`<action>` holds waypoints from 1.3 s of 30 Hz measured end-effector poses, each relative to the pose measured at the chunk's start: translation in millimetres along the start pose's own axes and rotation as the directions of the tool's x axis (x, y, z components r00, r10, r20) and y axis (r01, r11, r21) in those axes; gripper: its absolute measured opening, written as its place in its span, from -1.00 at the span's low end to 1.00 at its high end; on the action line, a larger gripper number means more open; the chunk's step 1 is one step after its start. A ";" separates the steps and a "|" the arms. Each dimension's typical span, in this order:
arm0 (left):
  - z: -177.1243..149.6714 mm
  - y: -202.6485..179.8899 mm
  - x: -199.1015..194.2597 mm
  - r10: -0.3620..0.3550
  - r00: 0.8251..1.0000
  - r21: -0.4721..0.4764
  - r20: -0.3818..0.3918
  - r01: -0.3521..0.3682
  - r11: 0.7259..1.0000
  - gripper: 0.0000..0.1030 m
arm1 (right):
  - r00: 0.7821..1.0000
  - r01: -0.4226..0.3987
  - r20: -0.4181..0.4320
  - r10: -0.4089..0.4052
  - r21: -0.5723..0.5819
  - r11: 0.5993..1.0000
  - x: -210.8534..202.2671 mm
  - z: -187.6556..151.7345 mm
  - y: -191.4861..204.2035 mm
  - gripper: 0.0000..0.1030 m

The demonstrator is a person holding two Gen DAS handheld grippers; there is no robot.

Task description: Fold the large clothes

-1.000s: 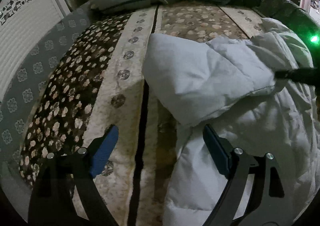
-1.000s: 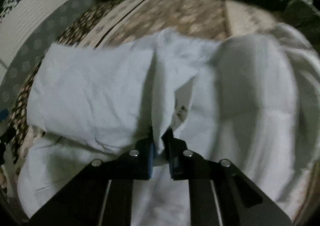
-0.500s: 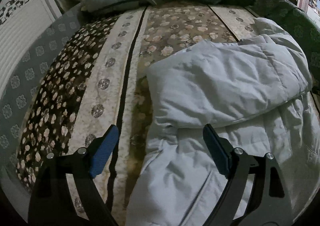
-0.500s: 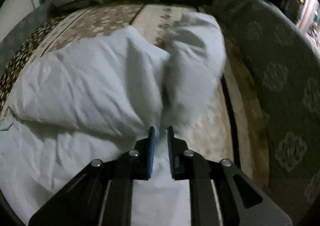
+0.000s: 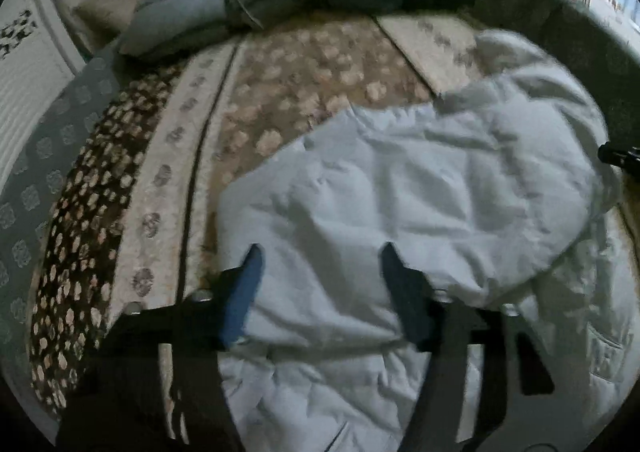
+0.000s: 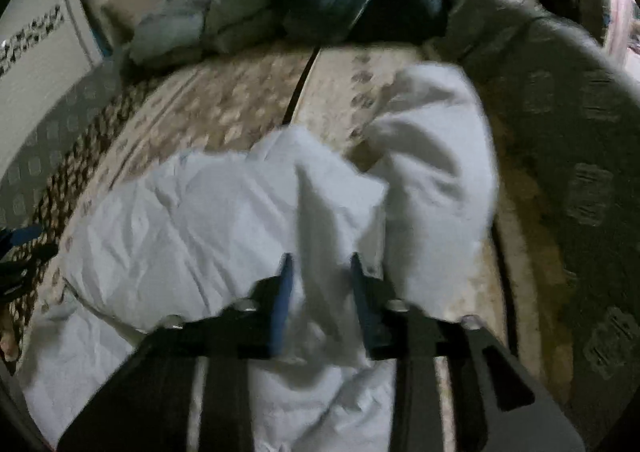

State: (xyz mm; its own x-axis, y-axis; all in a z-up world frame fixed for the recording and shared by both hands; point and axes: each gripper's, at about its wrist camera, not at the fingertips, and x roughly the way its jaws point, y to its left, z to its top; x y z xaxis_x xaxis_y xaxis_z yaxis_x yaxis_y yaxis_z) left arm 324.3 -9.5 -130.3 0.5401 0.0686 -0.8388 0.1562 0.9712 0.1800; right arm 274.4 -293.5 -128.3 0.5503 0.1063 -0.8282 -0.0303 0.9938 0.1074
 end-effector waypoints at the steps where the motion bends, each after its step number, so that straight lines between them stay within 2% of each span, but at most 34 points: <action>1: 1.1 -1.0 15.0 0.004 1.000 -0.005 -0.025 -0.004 1.000 0.09 | 0.999 0.022 -0.038 -0.023 -0.021 1.000 15.1 -1.2 2.2 -0.74; 5: -10.6 5.0 73.1 0.013 0.992 -0.034 -0.129 -0.018 0.999 0.09 | 0.992 0.028 -0.125 -0.033 -0.041 0.999 55.2 -19.3 1.8 -0.85; 7: -16.1 6.0 89.8 -0.006 0.991 -0.042 -0.133 0.000 0.999 0.11 | 0.990 0.026 -0.139 -0.037 -0.077 0.997 72.9 -27.8 5.6 -0.88; 10: -11.5 -4.4 98.7 0.040 0.993 0.016 -0.107 -0.039 0.999 0.18 | 0.987 0.035 -0.152 -0.052 -0.112 0.993 89.2 -24.7 11.7 -0.89; 12: -6.3 -9.0 108.0 0.072 0.993 0.046 -0.099 -0.067 0.997 0.30 | 0.984 0.046 -0.166 -0.069 -0.140 0.989 99.0 -18.7 14.9 -0.90; 15: 3.1 1.8 116.3 0.053 0.992 0.010 -0.118 -0.052 0.999 0.42 | 0.978 0.053 -0.191 -0.082 -0.150 0.987 104.9 -13.5 17.8 -0.90; 18: 2.8 9.7 109.8 0.035 0.990 -0.014 -0.135 -0.037 0.999 0.42 | 0.978 0.033 -0.199 -0.058 -0.128 0.991 92.4 -13.5 13.2 -0.88; 20: -1.6 10.7 98.7 0.038 0.991 -0.003 -0.127 -0.039 0.999 0.41 | 0.984 0.001 -0.177 -0.017 -0.090 0.996 73.6 -13.8 4.6 -0.80; 22: -6.2 11.6 82.9 0.049 0.995 0.013 -0.088 -0.048 0.999 0.41 | 0.992 -0.015 -0.125 0.007 -0.061 0.998 48.2 -14.9 -8.0 -0.71; 24: -6.3 12.1 68.3 0.051 0.997 0.009 -0.061 -0.050 0.999 0.55 | 0.997 0.008 -0.077 -0.011 -0.035 0.999 26.9 -13.4 -23.3 -0.21; 25: -5.1 12.7 62.3 0.043 0.998 0.001 -0.052 -0.043 0.999 0.60 | 0.998 0.018 -0.055 -0.019 -0.020 1.000 16.4 -11.5 -33.2 -0.12; 29: 2.9 14.3 39.5 0.030 1.000 0.008 -0.004 -0.030 1.000 0.73 | 0.995 0.102 -0.014 -0.102 0.026 0.994 -1.9 5.3 -74.5 0.00; 34: 17.3 10.0 34.7 0.039 0.999 0.036 0.016 -0.040 0.999 0.80 | 0.987 0.160 -0.014 -0.159 0.093 0.983 7.6 41.7 -125.1 0.14; 36: 21.2 11.5 35.6 0.030 0.999 0.030 0.012 -0.030 0.999 0.80 | 0.986 0.164 -0.027 -0.162 0.103 0.981 22.2 56.8 -136.8 0.39; 39: 20.8 14.2 36.2 0.027 1.000 0.017 -0.005 -0.027 0.999 0.80 | 0.988 0.144 -0.083 -0.132 0.158 0.977 52.7 73.4 -152.8 0.50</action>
State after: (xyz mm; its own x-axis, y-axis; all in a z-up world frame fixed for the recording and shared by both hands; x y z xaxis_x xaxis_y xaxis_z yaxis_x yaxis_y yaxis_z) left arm 363.2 2.1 -147.5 0.5401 0.0956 -0.8361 0.1560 0.9649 0.2111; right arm 369.3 -442.2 -148.0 0.4788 -0.0234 -0.8776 0.1817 0.9806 0.0729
